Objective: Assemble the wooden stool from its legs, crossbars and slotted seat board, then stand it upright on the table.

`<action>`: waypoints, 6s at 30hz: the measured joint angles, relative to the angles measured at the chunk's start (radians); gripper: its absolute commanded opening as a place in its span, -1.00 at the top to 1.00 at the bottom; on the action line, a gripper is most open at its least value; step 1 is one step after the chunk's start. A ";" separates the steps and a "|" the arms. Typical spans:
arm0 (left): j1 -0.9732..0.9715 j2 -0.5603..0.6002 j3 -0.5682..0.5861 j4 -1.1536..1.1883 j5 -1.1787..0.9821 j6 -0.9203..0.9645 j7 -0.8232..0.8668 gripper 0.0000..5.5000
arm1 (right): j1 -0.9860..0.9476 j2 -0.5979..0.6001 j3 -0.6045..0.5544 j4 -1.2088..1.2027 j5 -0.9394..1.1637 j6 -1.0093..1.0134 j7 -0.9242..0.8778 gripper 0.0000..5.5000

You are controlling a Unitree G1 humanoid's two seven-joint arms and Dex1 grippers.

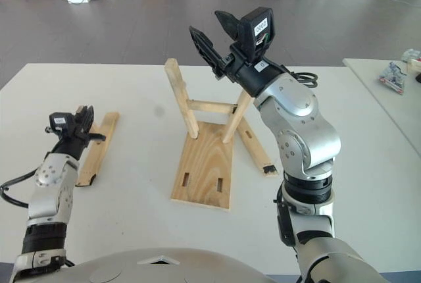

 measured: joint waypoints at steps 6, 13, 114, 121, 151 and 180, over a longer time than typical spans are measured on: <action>-0.031 0.008 0.000 0.096 -0.001 -0.088 -0.036 0.65 | -0.006 0.012 -0.009 0.005 -0.003 -0.013 -0.022 -0.08; -0.021 0.029 -0.006 0.167 -0.001 0.025 -0.056 0.21 | -0.009 0.028 -0.024 0.003 -0.011 -0.025 -0.055 -0.08; 0.218 0.529 -0.069 -0.367 -0.707 0.956 -0.744 -0.45 | 0.103 -0.634 -0.193 0.099 0.990 0.420 0.301 0.26; 0.307 0.353 -0.097 -0.289 -0.557 0.773 -0.672 -0.45 | 0.345 -0.650 -0.319 -0.008 0.771 0.288 0.503 0.26; 0.285 0.313 -0.127 -0.281 -0.492 0.746 -0.684 -0.45 | 0.540 -0.721 -0.350 -0.036 0.495 0.042 0.914 0.26; 0.294 0.313 -0.137 -0.291 -0.490 0.746 -0.692 -0.45 | 0.605 -0.724 -0.322 -0.035 0.362 -0.027 0.948 0.26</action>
